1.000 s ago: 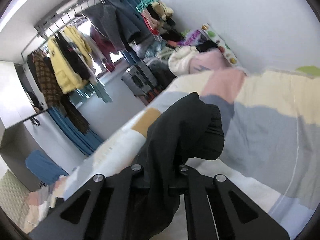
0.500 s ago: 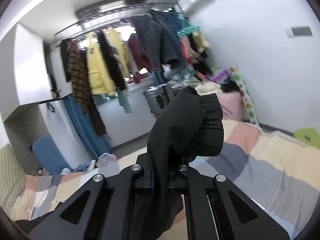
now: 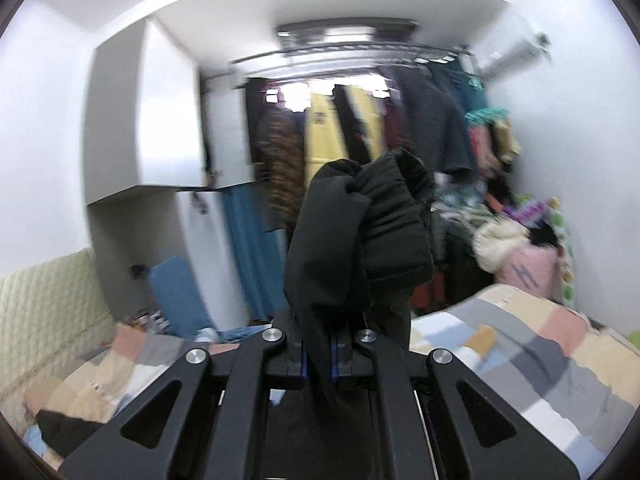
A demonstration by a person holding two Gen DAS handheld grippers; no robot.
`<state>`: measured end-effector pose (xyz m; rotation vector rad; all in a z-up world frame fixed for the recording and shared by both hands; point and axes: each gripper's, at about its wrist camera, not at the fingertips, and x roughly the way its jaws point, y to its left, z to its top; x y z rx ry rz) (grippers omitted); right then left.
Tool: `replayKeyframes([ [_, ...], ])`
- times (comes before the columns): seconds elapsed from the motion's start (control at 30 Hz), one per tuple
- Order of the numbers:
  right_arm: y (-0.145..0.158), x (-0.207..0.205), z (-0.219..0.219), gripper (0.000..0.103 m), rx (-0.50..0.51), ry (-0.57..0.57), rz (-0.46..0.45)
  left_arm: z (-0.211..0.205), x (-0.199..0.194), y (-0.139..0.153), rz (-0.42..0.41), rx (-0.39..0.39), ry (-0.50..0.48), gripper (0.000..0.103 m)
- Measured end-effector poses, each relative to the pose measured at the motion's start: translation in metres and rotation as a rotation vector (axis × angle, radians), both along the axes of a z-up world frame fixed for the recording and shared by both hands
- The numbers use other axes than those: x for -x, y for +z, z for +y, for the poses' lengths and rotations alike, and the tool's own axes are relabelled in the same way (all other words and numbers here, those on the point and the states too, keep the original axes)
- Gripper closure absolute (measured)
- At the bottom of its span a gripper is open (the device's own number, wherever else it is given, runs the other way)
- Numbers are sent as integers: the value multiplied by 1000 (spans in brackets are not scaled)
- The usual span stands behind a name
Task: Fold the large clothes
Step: 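Carry the held sleeve across the jacket body with the right gripper and release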
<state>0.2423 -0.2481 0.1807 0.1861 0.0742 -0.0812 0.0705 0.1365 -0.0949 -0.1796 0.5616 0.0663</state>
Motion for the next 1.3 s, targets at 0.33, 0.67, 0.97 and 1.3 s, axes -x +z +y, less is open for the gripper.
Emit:
replayKeyframes([
  [0.33, -57, -32, 175, 95, 224, 247, 41, 26, -2, -5, 5, 37, 23, 1],
  [0.67, -162, -59, 273, 94, 253, 448, 156, 47, -19, -20, 44, 70, 62, 1],
  [0.97, -248, -70, 324, 92, 279, 543, 281, 54, -33, -32, 72, 76, 67, 1],
  [1.3, -347, -102, 347, 91, 230, 609, 531, 57, -48, -47, 107, 83, 63, 1],
])
